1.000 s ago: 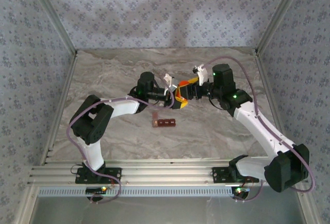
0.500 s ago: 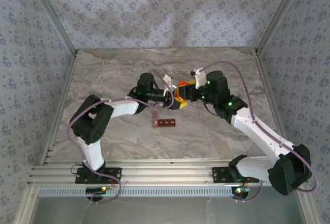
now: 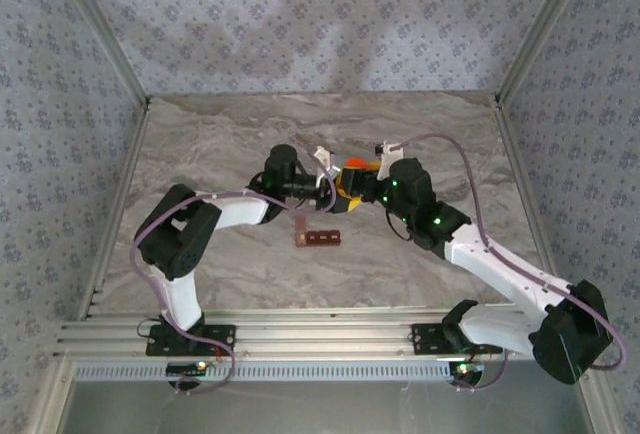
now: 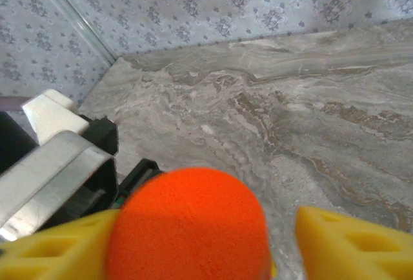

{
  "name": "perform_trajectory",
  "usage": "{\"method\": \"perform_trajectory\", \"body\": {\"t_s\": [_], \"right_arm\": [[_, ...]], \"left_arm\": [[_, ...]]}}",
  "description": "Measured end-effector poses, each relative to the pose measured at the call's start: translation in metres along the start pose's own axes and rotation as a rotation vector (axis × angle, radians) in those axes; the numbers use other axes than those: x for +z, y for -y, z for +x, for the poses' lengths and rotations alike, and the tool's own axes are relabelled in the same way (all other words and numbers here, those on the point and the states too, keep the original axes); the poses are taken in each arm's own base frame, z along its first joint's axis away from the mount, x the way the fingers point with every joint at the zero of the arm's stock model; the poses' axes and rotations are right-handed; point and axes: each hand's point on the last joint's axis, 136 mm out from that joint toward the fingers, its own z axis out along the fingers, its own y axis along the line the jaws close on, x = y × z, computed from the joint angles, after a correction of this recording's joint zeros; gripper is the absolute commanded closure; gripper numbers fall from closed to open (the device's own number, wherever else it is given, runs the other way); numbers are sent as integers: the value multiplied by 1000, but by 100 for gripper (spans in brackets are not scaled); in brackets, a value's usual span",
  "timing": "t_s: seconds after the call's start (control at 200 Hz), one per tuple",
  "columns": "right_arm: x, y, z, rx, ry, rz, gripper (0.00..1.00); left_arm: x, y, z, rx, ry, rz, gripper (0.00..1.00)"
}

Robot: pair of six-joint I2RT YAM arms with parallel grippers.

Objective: Sort the pills into containers

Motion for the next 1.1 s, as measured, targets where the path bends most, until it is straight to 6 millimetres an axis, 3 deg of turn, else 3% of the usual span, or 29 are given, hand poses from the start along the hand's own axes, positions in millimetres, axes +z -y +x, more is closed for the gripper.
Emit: {"method": "perform_trajectory", "body": {"t_s": [0.08,0.265,0.345,0.66,0.885,1.099], "right_arm": [[-11,2,-5,-7,-10,-34,16],[-56,9,-39,-46,56,-128,15],[-63,10,-44,-70,42,-168,15],[-32,3,-18,-101,-143,-283,18],[-24,-10,-16,-131,-166,-318,22],[-18,-15,-12,-154,-183,-330,41]], "left_arm": [[0,0,-3,15,11,-4,100],[1,1,-5,27,17,2,100],[1,3,-5,30,16,10,100],[1,9,-9,38,17,51,100],[2,10,-12,44,15,59,100],[2,10,-12,43,14,63,100]]}}
